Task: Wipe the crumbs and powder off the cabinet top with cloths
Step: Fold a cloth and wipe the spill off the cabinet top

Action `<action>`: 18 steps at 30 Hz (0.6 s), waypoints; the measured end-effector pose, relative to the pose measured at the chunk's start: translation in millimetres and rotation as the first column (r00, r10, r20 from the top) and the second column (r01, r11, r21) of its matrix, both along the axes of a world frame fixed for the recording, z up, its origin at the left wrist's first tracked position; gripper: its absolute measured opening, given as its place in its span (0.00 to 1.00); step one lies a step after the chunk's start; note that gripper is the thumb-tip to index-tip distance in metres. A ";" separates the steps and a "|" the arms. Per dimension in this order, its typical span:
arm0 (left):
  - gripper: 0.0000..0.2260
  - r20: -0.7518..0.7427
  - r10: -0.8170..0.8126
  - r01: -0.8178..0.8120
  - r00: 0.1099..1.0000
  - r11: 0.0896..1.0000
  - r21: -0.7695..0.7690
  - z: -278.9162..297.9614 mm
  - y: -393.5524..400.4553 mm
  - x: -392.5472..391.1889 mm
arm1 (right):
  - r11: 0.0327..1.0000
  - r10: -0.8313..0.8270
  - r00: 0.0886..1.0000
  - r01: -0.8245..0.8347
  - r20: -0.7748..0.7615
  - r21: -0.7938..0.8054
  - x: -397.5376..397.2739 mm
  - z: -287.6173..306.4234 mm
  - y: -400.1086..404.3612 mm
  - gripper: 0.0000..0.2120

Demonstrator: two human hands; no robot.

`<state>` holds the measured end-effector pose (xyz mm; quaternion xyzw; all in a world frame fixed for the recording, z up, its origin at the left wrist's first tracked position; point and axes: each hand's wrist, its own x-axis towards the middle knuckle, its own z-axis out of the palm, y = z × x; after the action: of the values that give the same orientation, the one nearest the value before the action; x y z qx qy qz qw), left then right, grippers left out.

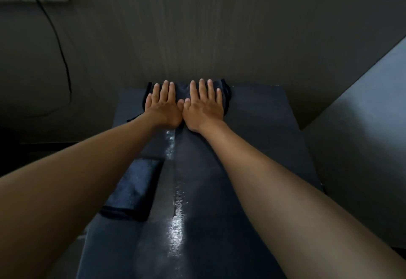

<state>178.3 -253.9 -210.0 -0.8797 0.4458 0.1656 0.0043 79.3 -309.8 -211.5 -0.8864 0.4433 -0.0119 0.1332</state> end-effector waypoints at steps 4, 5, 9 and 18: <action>0.29 -0.001 0.016 -0.016 1.000 1.000 0.014 0.7 15.9 20.2 | 1.000 0.016 1.000 -0.016 -0.007 0.011 20.5 0.8 15.9 0.28; 0.29 0.002 0.022 -0.022 1.000 1.000 0.009 1.1 19.7 24.9 | 1.000 0.019 1.000 -0.019 -0.003 0.012 25.6 1.2 19.2 0.28; 0.29 0.004 0.038 -0.038 0.999 0.999 0.011 1.5 34.9 42.0 | 0.999 0.029 1.000 -0.029 0.004 0.018 43.7 2.1 31.8 0.28; 0.29 0.012 0.055 -0.055 0.998 0.998 -0.009 -0.6 64.4 73.2 | 0.997 0.069 0.998 -0.070 0.012 0.016 76.1 2.1 57.1 0.29</action>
<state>251.6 -189.5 -210.5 -0.8926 0.4221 0.1583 -0.0016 155.3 -252.7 -209.4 -0.9001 0.4115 -0.0087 0.1432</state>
